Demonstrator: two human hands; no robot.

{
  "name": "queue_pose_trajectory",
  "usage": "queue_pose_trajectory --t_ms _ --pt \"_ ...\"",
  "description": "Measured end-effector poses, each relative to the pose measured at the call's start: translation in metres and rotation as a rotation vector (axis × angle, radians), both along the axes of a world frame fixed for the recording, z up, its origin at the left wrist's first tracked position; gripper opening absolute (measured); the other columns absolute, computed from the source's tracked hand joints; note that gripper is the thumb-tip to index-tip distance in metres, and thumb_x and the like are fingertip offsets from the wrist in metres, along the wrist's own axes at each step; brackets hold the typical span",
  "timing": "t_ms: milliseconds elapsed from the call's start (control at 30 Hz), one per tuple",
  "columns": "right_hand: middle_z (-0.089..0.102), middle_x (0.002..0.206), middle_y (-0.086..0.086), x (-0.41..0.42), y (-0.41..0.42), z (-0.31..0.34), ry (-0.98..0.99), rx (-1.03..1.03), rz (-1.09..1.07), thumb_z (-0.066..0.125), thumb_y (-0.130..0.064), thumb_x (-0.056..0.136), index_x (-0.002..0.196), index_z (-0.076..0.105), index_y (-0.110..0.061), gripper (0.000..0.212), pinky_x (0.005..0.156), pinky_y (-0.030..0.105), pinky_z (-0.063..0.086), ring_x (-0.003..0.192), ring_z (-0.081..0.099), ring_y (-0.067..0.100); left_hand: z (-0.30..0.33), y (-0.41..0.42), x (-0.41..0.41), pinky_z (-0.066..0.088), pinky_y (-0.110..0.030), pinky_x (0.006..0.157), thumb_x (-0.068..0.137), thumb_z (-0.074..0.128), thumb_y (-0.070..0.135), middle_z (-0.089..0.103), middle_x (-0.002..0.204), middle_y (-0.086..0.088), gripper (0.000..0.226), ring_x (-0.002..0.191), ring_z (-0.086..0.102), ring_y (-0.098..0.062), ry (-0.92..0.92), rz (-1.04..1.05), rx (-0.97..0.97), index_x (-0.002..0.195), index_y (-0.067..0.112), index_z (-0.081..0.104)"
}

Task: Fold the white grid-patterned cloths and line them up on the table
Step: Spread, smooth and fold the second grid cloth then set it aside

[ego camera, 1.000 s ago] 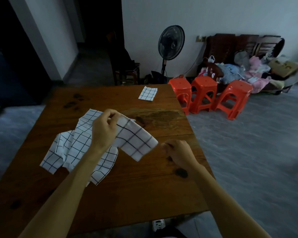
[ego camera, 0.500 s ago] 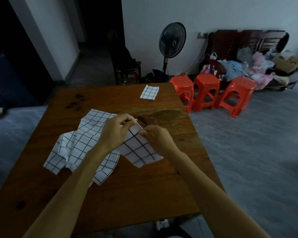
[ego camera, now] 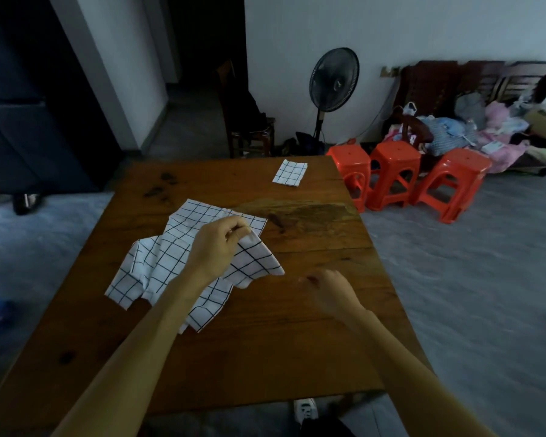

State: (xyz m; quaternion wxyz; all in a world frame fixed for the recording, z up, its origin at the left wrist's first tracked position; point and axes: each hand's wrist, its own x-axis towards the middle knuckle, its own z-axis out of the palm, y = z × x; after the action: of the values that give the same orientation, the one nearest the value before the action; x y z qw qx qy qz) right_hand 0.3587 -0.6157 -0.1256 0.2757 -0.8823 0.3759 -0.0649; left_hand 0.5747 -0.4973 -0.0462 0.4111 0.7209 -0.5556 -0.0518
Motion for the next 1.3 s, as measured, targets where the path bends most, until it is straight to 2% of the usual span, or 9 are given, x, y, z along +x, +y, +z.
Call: queue_pose_trajectory --t_ms 33,100,133,233,367,500,733,933,1300 --pt "0.066 0.086 -0.011 0.001 0.006 0.005 -0.078 0.018 -0.023 0.055 -0.036 0.096 0.091 0.061 -0.034 0.008 0.063 0.032 0.056 0.071 0.064 0.011 -0.002 0.002 -0.004 0.046 -0.026 0.066 0.094 0.057 0.023 0.062 0.077 0.013 0.010 0.074 0.057 -0.007 0.000 -0.026 0.026 0.087 0.022 0.065" --pt "0.062 0.110 -0.012 0.009 0.020 0.018 -0.220 0.016 -0.012 0.061 -0.025 0.093 0.127 0.055 -0.024 0.034 0.071 0.034 0.058 0.084 0.066 0.010 -0.005 0.005 -0.020 0.047 -0.030 0.067 0.094 0.057 0.023 0.062 0.080 0.010 0.009 0.076 0.058 -0.010 0.004 -0.093 0.069 0.088 0.022 0.064" --pt "0.061 0.113 -0.010 0.012 0.027 0.025 -0.261 0.022 0.007 0.062 -0.020 0.092 0.131 0.053 -0.020 0.039 0.071 0.030 0.056 0.087 0.065 0.010 -0.007 0.005 -0.030 0.048 -0.033 0.068 0.094 0.058 0.023 0.063 0.082 0.009 0.008 0.077 0.058 -0.011 0.010 -0.131 0.078 0.089 0.022 0.064" --pt "0.062 0.087 -0.007 0.006 0.044 0.037 -0.295 -0.044 0.026 0.056 -0.014 0.097 0.106 0.066 -0.012 0.014 0.058 0.019 0.040 0.070 0.055 0.008 -0.010 0.007 -0.059 0.050 -0.034 0.068 0.093 0.058 0.027 0.063 0.083 0.009 0.008 0.077 0.058 -0.009 0.006 -0.218 0.072 0.092 0.022 0.064" --pt "0.065 0.074 -0.002 -0.033 0.045 0.033 -0.391 0.074 -0.132 0.054 -0.016 0.097 0.086 0.066 -0.011 0.017 0.054 0.022 0.045 0.062 0.058 0.009 -0.022 0.011 -0.076 0.047 -0.023 0.064 0.090 0.056 0.046 0.058 0.085 0.015 0.022 0.076 0.055 -0.003 -0.020 -0.195 0.121 0.101 0.027 0.056" --pt "0.071 0.085 -0.004 -0.078 0.041 0.044 -0.600 0.342 -0.283 0.056 -0.018 0.097 0.094 0.067 -0.014 0.012 0.063 0.018 0.053 0.077 0.069 0.005 -0.039 0.013 -0.102 0.047 -0.015 0.073 0.084 0.067 0.039 0.056 0.096 0.024 0.029 0.090 0.054 0.009 0.287 -0.190 0.162 0.109 0.034 0.054" --pt "0.073 0.091 0.003 -0.166 0.027 0.035 -0.734 0.477 -0.459 0.059 -0.020 0.095 0.094 0.067 -0.015 0.010 0.074 0.033 0.059 0.087 0.071 0.019 -0.042 -0.015 -0.206 0.056 -0.027 0.074 0.090 0.062 0.023 0.065 0.101 0.010 0.015 0.095 0.064 -0.008 0.681 -0.207 0.131 0.100 0.034 0.059" --pt "0.074 0.098 0.004 -0.295 0.000 0.022 -0.839 0.535 -0.547 0.066 -0.013 0.091 0.101 0.068 -0.014 0.011 0.080 0.037 0.059 0.094 0.071 0.021 -0.047 -0.062 -0.337 0.056 -0.029 0.072 0.089 0.063 0.021 0.069 0.093 0.004 0.009 0.087 0.066 -0.008 0.735 -0.235 0.111 0.096 0.026 0.064" --pt "0.074 0.098 0.003 -0.509 -0.062 0.025 -0.945 0.479 -0.698 0.066 -0.003 0.087 0.106 0.066 -0.013 0.021 0.072 0.024 0.056 0.091 0.071 0.017 -0.053 -0.149 -0.558 0.057 -0.031 0.078 0.087 0.067 0.018 0.070 0.103 0.000 0.022 0.095 0.067 -0.015 0.785 -0.277 0.188 0.108 0.016 0.063"
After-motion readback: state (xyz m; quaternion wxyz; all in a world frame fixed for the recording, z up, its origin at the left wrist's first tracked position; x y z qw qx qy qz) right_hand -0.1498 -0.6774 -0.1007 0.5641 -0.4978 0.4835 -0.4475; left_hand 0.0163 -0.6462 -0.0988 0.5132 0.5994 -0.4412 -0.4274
